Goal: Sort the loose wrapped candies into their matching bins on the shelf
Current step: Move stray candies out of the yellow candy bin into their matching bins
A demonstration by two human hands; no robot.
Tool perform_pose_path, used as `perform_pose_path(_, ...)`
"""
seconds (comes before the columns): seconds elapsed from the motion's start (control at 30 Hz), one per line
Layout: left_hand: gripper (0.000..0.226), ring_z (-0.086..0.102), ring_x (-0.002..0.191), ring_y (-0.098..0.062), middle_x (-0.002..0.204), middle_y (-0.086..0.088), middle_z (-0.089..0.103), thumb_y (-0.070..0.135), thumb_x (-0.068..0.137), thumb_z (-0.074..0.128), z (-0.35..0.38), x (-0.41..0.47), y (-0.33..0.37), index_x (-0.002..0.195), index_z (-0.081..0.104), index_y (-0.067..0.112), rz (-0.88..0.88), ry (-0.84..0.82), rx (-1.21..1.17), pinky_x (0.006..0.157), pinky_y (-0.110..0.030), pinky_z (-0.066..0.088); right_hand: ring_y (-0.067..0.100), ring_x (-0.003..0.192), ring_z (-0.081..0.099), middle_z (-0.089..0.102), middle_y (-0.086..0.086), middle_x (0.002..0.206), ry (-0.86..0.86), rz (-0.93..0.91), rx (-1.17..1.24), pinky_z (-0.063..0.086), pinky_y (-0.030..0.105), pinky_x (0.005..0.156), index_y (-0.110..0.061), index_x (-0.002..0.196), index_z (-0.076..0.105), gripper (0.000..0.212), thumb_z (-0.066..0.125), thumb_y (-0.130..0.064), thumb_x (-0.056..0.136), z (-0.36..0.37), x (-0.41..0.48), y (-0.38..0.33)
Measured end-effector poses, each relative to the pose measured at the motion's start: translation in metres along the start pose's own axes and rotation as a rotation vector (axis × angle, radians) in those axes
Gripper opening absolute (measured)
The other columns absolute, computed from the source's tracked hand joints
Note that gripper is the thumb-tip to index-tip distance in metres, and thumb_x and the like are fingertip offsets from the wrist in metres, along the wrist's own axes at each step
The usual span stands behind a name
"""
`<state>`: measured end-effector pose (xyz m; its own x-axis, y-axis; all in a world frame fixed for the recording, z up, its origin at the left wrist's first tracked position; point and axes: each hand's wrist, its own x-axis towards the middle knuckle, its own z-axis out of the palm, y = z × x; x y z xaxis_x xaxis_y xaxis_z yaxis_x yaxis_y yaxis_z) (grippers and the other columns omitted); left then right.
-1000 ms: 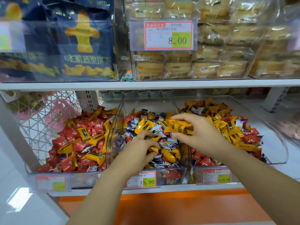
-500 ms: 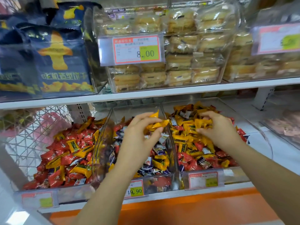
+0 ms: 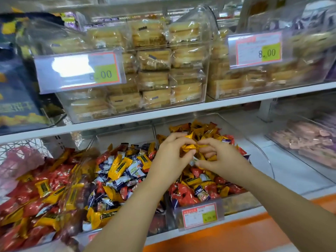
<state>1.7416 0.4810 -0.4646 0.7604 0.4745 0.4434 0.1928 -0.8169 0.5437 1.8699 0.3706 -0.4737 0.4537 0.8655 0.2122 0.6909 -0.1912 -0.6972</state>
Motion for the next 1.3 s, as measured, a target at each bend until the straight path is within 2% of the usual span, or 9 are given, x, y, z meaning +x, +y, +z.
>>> perform_pose_path(0.17, 0.026, 0.044, 0.117, -0.004, 0.127, 0.009, 0.048, 0.025, 0.088, 0.065, 0.003, 0.009, -0.001, 0.113, 0.064, 0.030, -0.066, -0.058, 0.049, 0.085, -0.003, 0.030, 0.004, 0.084, 0.064, 0.070, -0.008, 0.081, -0.015, 0.009, 0.036, 0.053, 0.029, 0.084, -0.024, 0.131, 0.046, 0.063, 0.077, -0.025, 0.076, 0.013, 0.002, -0.003)
perform_pose_path(0.27, 0.047, 0.052, 0.102, 0.000, 0.128, 0.009, 0.043, 0.025, 0.087, 0.067, -0.001, 0.007, -0.003, 0.129, 0.051, 0.038, -0.077, -0.064, -0.028, 0.077, 0.003, 0.034, -0.001, 0.073, 0.062, 0.071, -0.006, 0.072, -0.002, 0.007, 0.089, 0.051, 0.018, 0.073, -0.026, 0.126, 0.050, 0.057, 0.077, -0.024, 0.076, 0.015, 0.003, -0.007)
perform_pose_path(0.4, 0.058, 0.062, 0.092, 0.000, 0.123, 0.012, 0.040, 0.023, 0.085, 0.069, -0.016, -0.004, -0.005, 0.128, 0.042, 0.051, -0.078, -0.087, -0.198, 0.084, -0.011, 0.049, -0.006, 0.066, 0.059, 0.069, -0.009, 0.066, 0.039, -0.024, 0.138, 0.043, 0.005, 0.062, -0.027, 0.122, 0.051, 0.051, 0.075, -0.024, 0.077, 0.016, 0.001, -0.018)
perform_pose_path(0.53, 0.046, 0.056, 0.097, 0.007, 0.114, 0.020, 0.049, 0.019, 0.088, 0.065, -0.041, -0.022, -0.021, 0.108, 0.049, 0.057, -0.085, 0.079, -0.192, 0.083, -0.005, 0.042, -0.002, 0.076, 0.059, 0.069, -0.015, 0.078, 0.019, -0.063, 0.093, 0.047, 0.014, 0.073, -0.032, 0.119, 0.053, 0.041, 0.070, -0.028, 0.082, 0.017, 0.001, -0.029)
perform_pose_path(0.67, 0.029, 0.059, 0.095, -0.003, 0.107, 0.007, 0.059, 0.019, 0.089, 0.064, -0.064, -0.041, -0.058, 0.104, 0.058, 0.044, -0.251, 0.350, -0.066, 0.083, -0.019, 0.048, 0.000, 0.088, 0.056, 0.064, -0.017, 0.095, 0.045, -0.078, -0.029, 0.051, 0.024, 0.082, -0.027, 0.118, 0.060, 0.029, 0.061, -0.021, 0.089, 0.022, 0.013, -0.030)
perform_pose_path(0.9, 0.025, 0.047, 0.091, 0.009, 0.110, 0.014, 0.052, 0.013, 0.091, 0.061, -0.066, -0.062, -0.078, 0.113, 0.065, 0.024, -0.255, 0.326, 0.100, 0.084, -0.002, 0.034, 0.014, 0.131, 0.042, 0.050, -0.007, 0.139, -0.180, -0.135, -0.311, 0.031, 0.026, 0.105, -0.029, 0.133, 0.051, 0.040, 0.057, -0.029, 0.093, 0.041, 0.047, -0.039)
perform_pose_path(1.03, 0.026, 0.051, 0.084, 0.005, 0.112, 0.014, 0.055, 0.013, 0.092, 0.058, -0.062, -0.060, -0.080, 0.114, 0.064, 0.025, -0.207, 0.227, 0.052, 0.076, 0.002, 0.036, 0.011, 0.124, 0.046, 0.055, -0.011, 0.134, -0.325, -0.157, -0.472, 0.035, 0.028, 0.100, -0.030, 0.125, 0.059, 0.032, 0.056, -0.031, 0.093, 0.034, 0.043, -0.035)
perform_pose_path(1.17, 0.025, 0.049, 0.100, 0.003, 0.112, 0.015, 0.055, 0.017, 0.094, 0.056, -0.058, -0.055, -0.075, 0.115, 0.064, 0.025, -0.164, 0.184, 0.018, 0.087, -0.015, 0.042, 0.002, 0.113, 0.052, 0.061, -0.017, 0.119, -0.382, -0.190, -0.552, 0.039, 0.020, 0.097, -0.029, 0.112, 0.067, 0.023, 0.061, -0.028, 0.090, 0.012, 0.027, -0.030)
perform_pose_path(1.3, 0.025, 0.042, 0.101, 0.010, 0.111, 0.021, 0.050, 0.018, 0.095, 0.055, -0.049, -0.053, -0.066, 0.116, 0.064, 0.028, -0.111, 0.081, 0.013, 0.081, 0.005, 0.029, -0.007, 0.095, 0.056, 0.064, -0.023, 0.101, -0.456, -0.143, -0.594, 0.042, 0.014, 0.086, -0.030, 0.100, 0.072, 0.015, 0.063, -0.026, 0.089, -0.008, 0.014, -0.031)
